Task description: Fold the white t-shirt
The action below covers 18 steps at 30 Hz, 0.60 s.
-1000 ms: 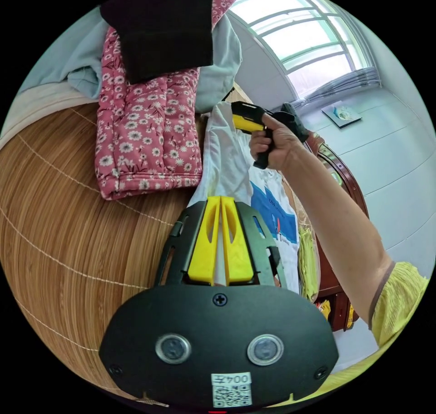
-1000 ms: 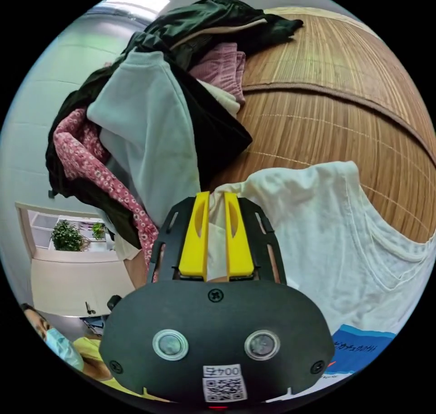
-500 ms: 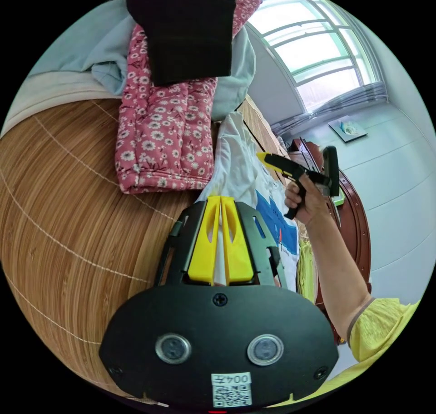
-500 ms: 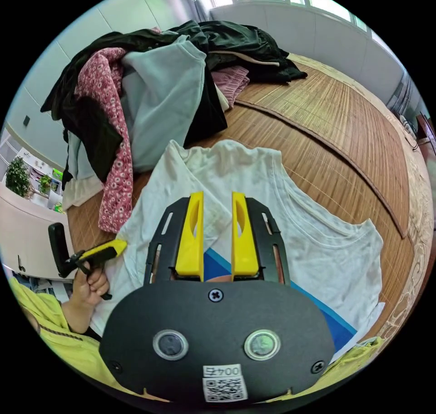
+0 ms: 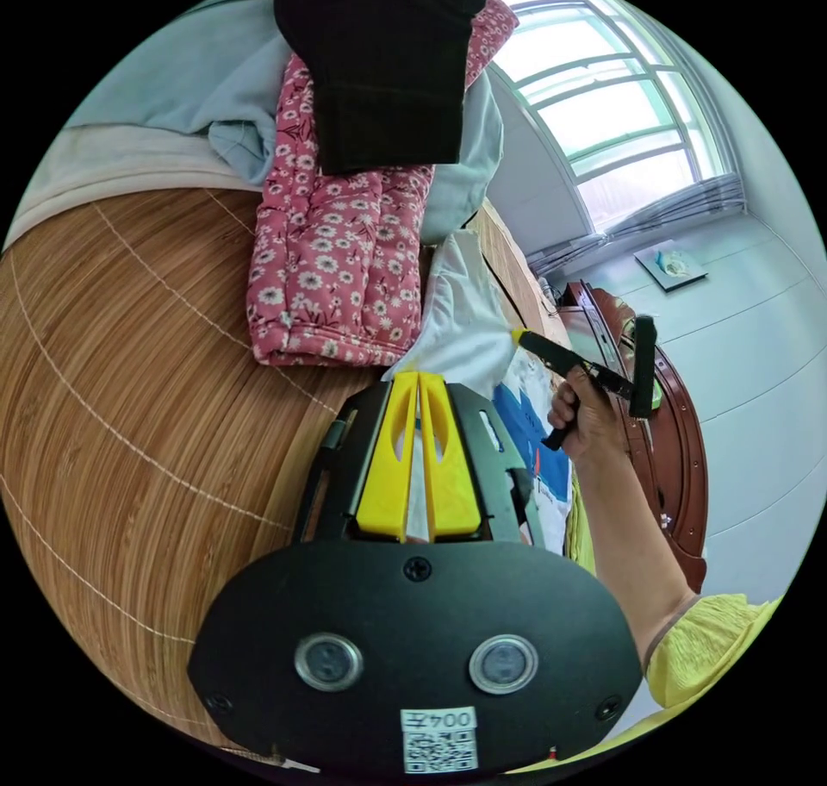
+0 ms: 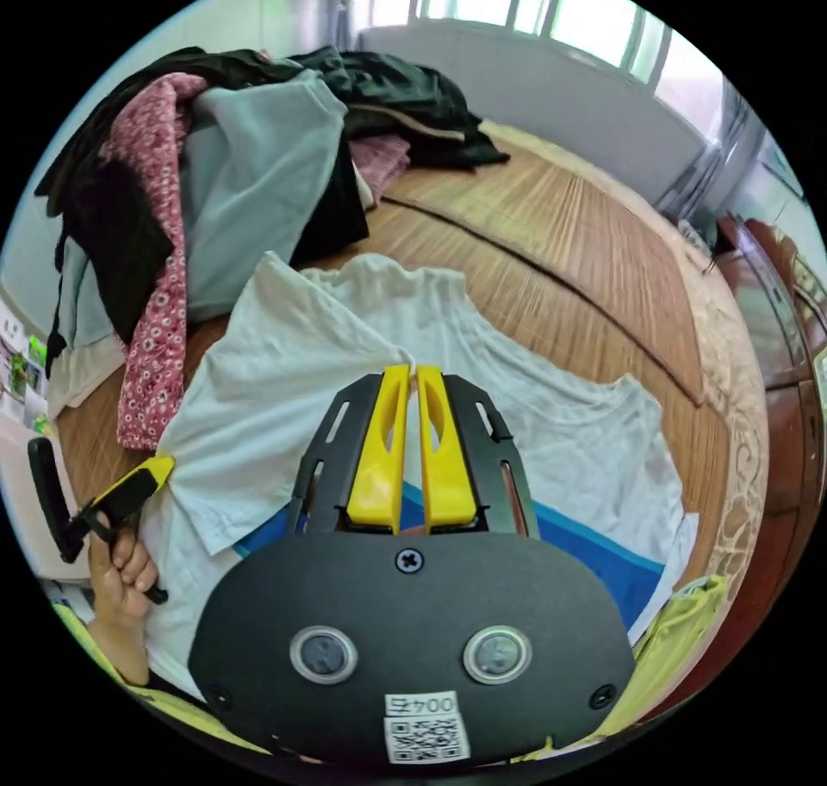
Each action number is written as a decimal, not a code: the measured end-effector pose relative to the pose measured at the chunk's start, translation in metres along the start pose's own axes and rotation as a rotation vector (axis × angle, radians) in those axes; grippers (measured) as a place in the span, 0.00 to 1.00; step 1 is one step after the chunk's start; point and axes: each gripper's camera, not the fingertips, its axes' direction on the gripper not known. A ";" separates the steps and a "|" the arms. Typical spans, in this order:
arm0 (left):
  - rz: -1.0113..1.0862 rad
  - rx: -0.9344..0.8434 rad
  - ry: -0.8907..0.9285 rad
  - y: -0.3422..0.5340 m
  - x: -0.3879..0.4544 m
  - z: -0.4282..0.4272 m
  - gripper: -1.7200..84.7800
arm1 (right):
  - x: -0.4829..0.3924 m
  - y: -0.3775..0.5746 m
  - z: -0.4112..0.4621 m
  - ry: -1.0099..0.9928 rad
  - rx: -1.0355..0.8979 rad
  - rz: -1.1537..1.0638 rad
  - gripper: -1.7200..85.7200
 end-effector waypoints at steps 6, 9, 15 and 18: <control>-0.010 -0.004 0.013 0.000 -0.006 -0.003 0.02 | -0.006 0.029 -0.024 -0.051 0.125 0.109 0.11; -0.011 -0.005 0.021 0.001 -0.009 -0.005 0.02 | -0.029 0.053 -0.037 -0.265 0.172 0.016 0.10; -0.026 0.054 0.067 0.003 -0.017 -0.018 0.02 | -0.082 0.139 -0.067 -0.343 0.201 -0.165 0.11; -0.038 0.091 0.074 0.004 -0.020 -0.026 0.02 | -0.104 0.176 -0.070 -0.295 0.159 -0.205 0.11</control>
